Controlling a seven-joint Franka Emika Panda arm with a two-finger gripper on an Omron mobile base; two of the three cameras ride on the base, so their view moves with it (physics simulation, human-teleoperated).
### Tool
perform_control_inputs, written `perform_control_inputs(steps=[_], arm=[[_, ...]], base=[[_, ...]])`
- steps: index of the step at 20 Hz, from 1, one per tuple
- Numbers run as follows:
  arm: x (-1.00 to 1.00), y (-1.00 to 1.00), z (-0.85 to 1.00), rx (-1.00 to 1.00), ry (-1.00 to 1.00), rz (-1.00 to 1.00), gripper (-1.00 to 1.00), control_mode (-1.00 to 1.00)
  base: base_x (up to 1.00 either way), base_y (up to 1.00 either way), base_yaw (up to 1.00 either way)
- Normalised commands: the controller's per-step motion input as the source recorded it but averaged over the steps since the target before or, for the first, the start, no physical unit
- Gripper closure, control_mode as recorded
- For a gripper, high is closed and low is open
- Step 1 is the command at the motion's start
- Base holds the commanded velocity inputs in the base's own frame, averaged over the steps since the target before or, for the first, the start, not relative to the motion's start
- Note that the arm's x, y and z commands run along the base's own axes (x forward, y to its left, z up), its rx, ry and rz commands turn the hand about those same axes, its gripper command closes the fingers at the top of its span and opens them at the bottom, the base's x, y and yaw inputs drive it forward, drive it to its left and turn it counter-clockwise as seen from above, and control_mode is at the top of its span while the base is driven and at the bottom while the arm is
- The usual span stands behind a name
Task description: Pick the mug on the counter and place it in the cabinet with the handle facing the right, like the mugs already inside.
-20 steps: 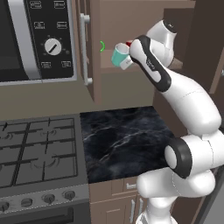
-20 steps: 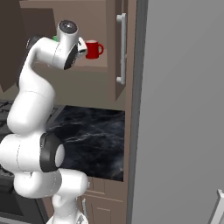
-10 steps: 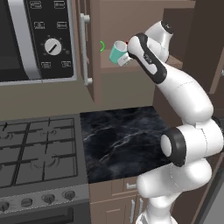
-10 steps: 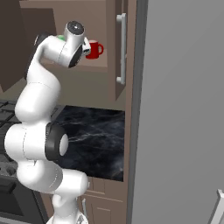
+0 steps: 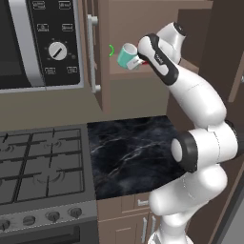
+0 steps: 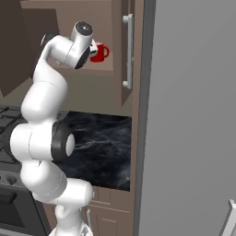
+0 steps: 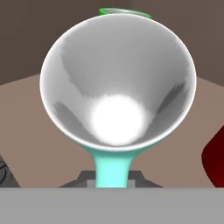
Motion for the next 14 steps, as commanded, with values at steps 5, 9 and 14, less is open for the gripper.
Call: perform_control_inputs(steps=[5,9,14], arm=[[0.17,0.0,0.0,0.0,0.0,0.09,1.0,-1.0],[0.21,0.0,0.0,0.0,0.0,0.09,1.0,-1.0],[0.18,0.0,0.01,0.0,0.0,0.09,1.0,-1.0]], base=[[0.0,0.0,0.0],[0.0,0.0,0.0],[0.0,0.0,0.0]])
